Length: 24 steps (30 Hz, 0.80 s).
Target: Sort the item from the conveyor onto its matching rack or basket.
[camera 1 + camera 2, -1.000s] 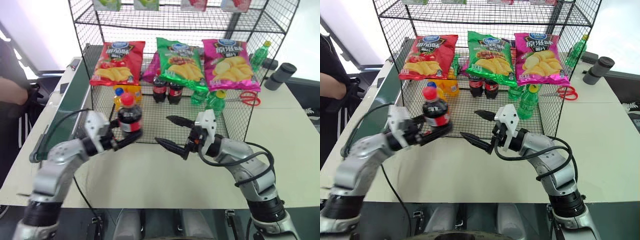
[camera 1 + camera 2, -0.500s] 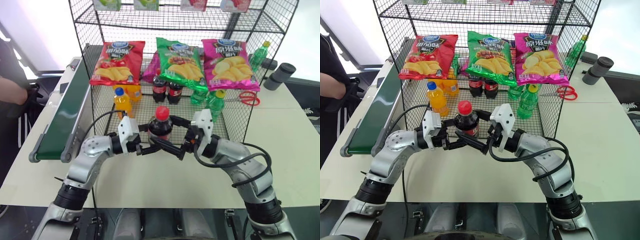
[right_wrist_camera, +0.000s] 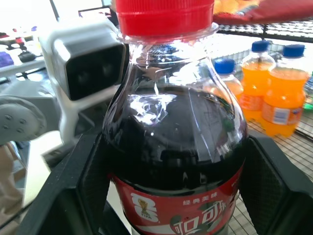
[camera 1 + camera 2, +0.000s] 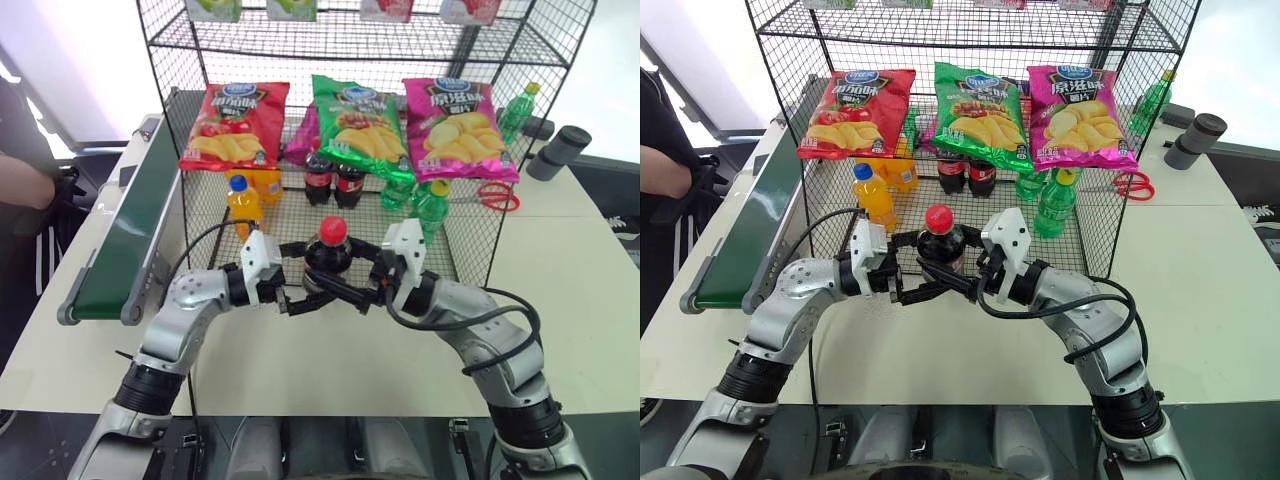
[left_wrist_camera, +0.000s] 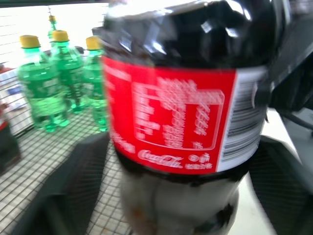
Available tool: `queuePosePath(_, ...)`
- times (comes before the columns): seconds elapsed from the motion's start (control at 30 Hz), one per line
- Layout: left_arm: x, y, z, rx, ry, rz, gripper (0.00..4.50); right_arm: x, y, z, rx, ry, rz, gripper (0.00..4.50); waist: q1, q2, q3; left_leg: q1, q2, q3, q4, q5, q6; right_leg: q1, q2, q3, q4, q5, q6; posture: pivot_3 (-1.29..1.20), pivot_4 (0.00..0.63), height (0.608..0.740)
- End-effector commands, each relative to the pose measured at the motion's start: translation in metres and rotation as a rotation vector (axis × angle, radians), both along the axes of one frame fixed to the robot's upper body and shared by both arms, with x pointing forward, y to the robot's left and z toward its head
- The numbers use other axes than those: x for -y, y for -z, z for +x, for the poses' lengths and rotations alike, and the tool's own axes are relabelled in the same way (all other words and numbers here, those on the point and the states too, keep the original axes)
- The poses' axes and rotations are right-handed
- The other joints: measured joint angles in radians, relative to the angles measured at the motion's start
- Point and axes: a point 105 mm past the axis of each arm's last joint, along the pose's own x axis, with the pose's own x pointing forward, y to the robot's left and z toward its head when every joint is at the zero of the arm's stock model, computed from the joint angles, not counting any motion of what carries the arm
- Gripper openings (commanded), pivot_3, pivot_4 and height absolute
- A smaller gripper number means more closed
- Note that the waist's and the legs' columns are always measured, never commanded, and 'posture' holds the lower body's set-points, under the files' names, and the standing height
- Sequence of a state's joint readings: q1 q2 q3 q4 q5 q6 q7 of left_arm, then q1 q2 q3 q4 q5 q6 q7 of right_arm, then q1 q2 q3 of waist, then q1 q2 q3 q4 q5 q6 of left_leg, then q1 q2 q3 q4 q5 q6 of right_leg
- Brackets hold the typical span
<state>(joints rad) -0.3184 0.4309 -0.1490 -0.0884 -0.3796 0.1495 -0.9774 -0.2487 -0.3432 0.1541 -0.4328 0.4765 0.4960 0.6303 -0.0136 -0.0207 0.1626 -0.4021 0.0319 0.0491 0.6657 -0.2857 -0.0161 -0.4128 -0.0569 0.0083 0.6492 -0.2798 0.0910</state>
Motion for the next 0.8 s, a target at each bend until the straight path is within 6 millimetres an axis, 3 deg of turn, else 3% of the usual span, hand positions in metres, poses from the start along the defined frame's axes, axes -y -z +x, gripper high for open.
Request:
queuePosePath(0.03,-0.026,0.003,0.01,0.04,-0.16,0.004,4.37,0.008,-0.017,0.014,0.114,0.102,0.025,3.03,-0.002,0.0,0.0,0.0,0.0,0.0,0.0,0.0,0.0,0.0,0.0,0.0,0.0,0.0,0.0,0.0,0.15,0.74)
queuePosePath(0.2,-0.072,0.024,0.017,-0.032,-0.428,-0.078,4.37,0.023,0.002,0.048,0.126,0.297,0.012,3.03,-0.003,0.0,0.0,0.001,0.001,0.0,0.0,0.0,0.0,0.0,0.0,0.0,0.001,0.0,0.0,0.0,0.15,0.74)
queuePosePath(0.37,-0.095,0.025,0.015,-0.013,-0.59,-0.136,4.37,0.035,0.024,0.083,0.128,0.492,-0.005,3.03,0.001,0.0,0.0,0.0,0.0,0.001,0.0,0.0,0.0,0.0,-0.002,0.0,0.001,0.0,0.0,0.0,0.15,0.74)
queuePosePath(0.57,-0.096,0.021,0.007,0.003,-0.617,-0.151,4.37,0.03,0.032,0.112,0.086,0.582,0.1,3.03,-0.007,0.0,0.0,0.0,0.0,0.001,0.0,0.0,0.0,0.0,-0.004,0.001,0.001,0.0,0.0,0.0,0.15,0.74)
queuePosePath(0.8,-0.085,0.018,0.0,0.008,-0.57,-0.132,4.37,0.016,0.036,0.13,0.067,0.574,0.108,3.03,-0.008,0.001,0.0,0.001,0.0,0.002,0.0,0.0,0.0,-0.001,-0.004,0.001,0.002,0.0,0.0,0.0,0.15,0.74)
